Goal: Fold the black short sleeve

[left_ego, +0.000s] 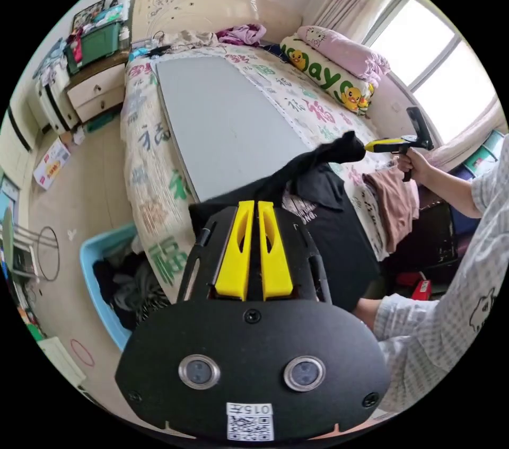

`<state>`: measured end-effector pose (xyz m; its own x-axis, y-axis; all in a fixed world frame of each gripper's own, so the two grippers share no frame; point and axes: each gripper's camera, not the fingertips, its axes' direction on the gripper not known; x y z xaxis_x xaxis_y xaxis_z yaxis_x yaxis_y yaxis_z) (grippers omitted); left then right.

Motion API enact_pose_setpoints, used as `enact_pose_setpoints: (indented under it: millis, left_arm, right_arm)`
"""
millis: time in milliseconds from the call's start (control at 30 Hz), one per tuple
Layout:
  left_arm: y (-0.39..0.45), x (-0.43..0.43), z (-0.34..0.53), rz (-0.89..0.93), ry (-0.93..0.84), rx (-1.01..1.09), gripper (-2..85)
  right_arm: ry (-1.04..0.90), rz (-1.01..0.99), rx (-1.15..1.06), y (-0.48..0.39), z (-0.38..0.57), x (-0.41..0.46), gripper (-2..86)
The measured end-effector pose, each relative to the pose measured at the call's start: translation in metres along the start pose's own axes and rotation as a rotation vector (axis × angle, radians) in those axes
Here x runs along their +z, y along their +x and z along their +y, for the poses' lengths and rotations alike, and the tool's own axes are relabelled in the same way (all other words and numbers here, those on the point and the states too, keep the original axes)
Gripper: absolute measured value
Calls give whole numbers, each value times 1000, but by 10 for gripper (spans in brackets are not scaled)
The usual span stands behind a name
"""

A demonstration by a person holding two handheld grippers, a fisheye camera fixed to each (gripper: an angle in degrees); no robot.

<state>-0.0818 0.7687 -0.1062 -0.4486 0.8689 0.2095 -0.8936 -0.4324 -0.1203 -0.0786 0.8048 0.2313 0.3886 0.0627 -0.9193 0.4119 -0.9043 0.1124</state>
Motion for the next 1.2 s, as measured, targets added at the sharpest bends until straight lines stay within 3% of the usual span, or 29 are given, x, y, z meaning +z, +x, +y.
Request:
enact_pose_setpoints:
  millis: [100, 233, 533, 733, 967, 1200]
  left_arm:
    - [17, 6, 109, 125, -108, -149, -1]
    - [27, 60, 230, 147, -277, -289, -1]
    - [15, 80, 302, 142, -390, -319, -1]
    - [-16, 88, 331, 245, -247, -569, 96]
    - [-18, 111, 362, 349, -41, -685, 106]
    - [-22, 138, 404, 373, 49, -717, 57]
  right_arm:
    - [-82, -81, 99, -34, 92, -12, -3]
    - [-323, -83, 237, -69, 195, 55, -3]
    - [-404, -25, 389, -111, 246, 60, -1]
    - [-271, -147, 470, -119, 211, 29, 51]
    - [-227, -394, 443, -128, 178, 36, 77]
    - [-175, -482, 374, -144, 156, 53, 74]
